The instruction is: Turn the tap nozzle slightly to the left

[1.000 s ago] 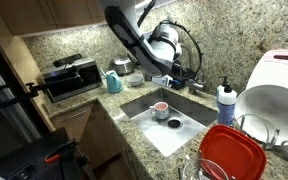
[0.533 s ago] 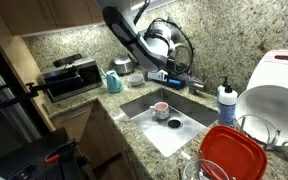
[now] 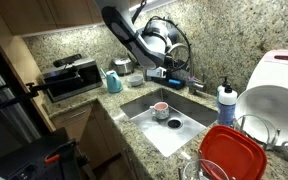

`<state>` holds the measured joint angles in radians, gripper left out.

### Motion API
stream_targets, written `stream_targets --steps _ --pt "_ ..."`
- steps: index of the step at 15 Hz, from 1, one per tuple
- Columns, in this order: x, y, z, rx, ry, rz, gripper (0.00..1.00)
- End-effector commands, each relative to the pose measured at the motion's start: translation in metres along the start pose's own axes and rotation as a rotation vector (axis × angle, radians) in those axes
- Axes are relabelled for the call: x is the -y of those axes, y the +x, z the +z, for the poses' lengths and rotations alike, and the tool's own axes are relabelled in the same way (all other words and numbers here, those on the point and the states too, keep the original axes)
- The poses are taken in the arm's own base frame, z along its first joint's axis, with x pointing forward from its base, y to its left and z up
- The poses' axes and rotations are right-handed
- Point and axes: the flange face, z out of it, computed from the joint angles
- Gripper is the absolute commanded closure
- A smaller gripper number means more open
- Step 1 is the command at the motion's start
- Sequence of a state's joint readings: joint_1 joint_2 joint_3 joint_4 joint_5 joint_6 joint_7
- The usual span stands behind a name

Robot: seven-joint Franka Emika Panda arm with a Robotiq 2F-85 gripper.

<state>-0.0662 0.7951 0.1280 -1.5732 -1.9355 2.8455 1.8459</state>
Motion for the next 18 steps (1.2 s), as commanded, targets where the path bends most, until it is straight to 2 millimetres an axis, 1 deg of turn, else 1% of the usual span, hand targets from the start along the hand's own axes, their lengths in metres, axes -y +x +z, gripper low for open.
stream_targets --steps 1,3,6,10,14,18 --pt "0.014 0.009 -0.001 -0.036 -0.008 -0.066 0.0" --pt "0.018 0.009 -0.001 -0.036 -0.002 -0.086 0.0" --pt "0.035 0.008 -0.005 -0.037 0.008 -0.114 0.0" --pt "0.046 0.006 -0.007 -0.036 0.03 -0.148 0.0" --pt "0.053 0.003 -0.009 -0.031 0.041 -0.18 0.0" --pt "0.054 0.003 -0.009 -0.027 0.032 -0.191 0.0"
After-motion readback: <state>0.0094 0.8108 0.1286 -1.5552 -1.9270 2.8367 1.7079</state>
